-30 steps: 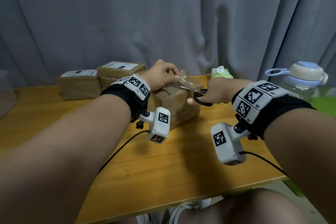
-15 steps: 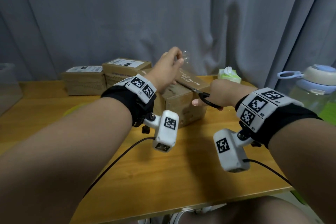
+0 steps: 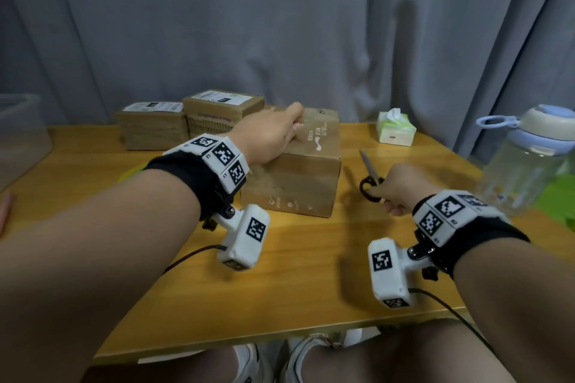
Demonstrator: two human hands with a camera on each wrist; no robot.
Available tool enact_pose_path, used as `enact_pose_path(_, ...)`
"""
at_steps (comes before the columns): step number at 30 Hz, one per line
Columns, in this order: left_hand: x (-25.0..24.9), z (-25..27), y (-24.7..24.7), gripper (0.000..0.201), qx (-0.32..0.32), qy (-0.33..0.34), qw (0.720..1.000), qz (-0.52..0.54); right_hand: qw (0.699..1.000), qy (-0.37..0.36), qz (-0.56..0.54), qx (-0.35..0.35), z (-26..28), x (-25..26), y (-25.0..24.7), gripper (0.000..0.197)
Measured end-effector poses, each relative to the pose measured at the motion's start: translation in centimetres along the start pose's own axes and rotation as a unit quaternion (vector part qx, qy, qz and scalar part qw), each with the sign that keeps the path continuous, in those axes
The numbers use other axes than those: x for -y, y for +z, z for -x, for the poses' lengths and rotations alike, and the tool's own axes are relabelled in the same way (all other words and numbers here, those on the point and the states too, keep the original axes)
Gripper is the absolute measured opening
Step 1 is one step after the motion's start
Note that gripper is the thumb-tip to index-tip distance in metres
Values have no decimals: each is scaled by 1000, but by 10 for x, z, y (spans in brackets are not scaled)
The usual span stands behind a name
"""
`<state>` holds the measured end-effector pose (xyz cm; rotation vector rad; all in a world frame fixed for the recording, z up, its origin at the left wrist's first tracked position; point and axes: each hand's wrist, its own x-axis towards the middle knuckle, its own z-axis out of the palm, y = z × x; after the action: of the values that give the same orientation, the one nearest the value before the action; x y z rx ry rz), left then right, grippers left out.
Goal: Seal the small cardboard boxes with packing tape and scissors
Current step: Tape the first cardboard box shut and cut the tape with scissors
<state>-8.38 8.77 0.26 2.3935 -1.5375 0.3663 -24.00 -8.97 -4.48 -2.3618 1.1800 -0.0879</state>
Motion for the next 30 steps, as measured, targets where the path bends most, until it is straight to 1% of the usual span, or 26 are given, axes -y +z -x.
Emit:
enact_pose_path(3, -1, 7, 1, 14, 16, 17, 1000, -15, 999, 0, 27, 32, 5, 6, 14, 38)
enact_pose_path(5, -2, 11, 0, 13, 22, -3, 1000, 16, 998, -6, 53, 32, 9, 14, 18, 39)
enact_pose_path(6, -1, 12, -1, 12, 19, -21, 998, 53, 997, -17, 72, 16, 12, 19, 17, 40)
enact_pose_path(7, -1, 12, -3, 11, 7, -42, 994, 105, 995, -38, 89, -18, 14, 25, 14, 39)
enact_pose_path(8, 0, 12, -6, 10, -12, -63, 985, 161, 990, -75, 91, -76, 14, 30, 10, 36)
enact_pose_path(9, 1, 12, -8, 8, -34, -77, 974, 208, 980, -127, 51, -142, 15, 35, 6, 30)
enact_pose_path(10, 1, 12, -10, 8, -52, -80, 968, 234, 964, -190, -32, -186, 17, 41, 3, 24)
enact_pose_path(11, 1, 11, -12, 8, -60, -76, 966, 241, 940, -253, -138, -185, 21, 49, -1, 19)
enact_pose_path(12, 0, 10, -13, 8, -59, -67, 966, 242, 913, -303, -228, -146, 27, 58, -3, 19)
enact_pose_path(13, -3, 10, -13, 8, -52, -56, 968, 239, 893, -338, -280, -98, 33, 65, -4, 23)
enact_pose_path(14, -6, 9, -12, 8, -46, -46, 971, 232, 882, -358, -301, -62, 35, 70, -3, 24)
enact_pose_path(15, -10, 9, -11, 9, -44, -39, 972, 226, 877, -369, -304, -51, 36, 74, -4, 19)
enact_pose_path(17, -14, 9, -8, 15, -53, -45, 968, 240, 880, -357, -299, -88, 29, 73, -4, 6)
enact_pose_path(19, -15, 10, -7, 25, -79, -81, 955, 274, 888, -310, -314, -131, 13, 60, -4, 11)
enact_pose_path(20, -13, 10, -6, 29, -92, -102, 955, 261, 903, -271, -301, -147, 5, 50, -4, 7)
enact_pose_path(21, -11, 11, -4, 32, -95, -121, 964, 219, 920, -227, -274, -164, -4, 39, -3, 9)
enact_pose_path(22, -7, 11, 0, 34, -79, -138, 974, 162, 942, -169, -237, -168, -10, 26, -3, 22)
enact_pose_path(23, -2, 11, 5, 35, -49, -154, 981, 108, 958, -115, -203, -166, -15, 12, 0, 35)
enact_pose_path(24, 4, 11, 11, 38, -14, -168, 983, 74, 970, -71, -169, -158, -17, -1, 3, 41)
enact_pose_path(25, 8, 11, 18, 42, 17, -174, 983, 60, 981, -41, -119, -150, -18, -12, 7, 37)
enact_pose_path(27, 15, 12, 28, 48, 53, -175, 981, 59, 994, -8, -5, -108, -23, -30, 20, 17)
enact_pose_path(28, 17, 12, 30, 48, 61, -178, 981, 56, 995, 4, 34, -91, -27, -36, 27, 17)
enact_pose_path(30, 20, 13, 26, 45, 70, -191, 978, 49, 994, 16, 72, -87, -30, -41, 35, 26)
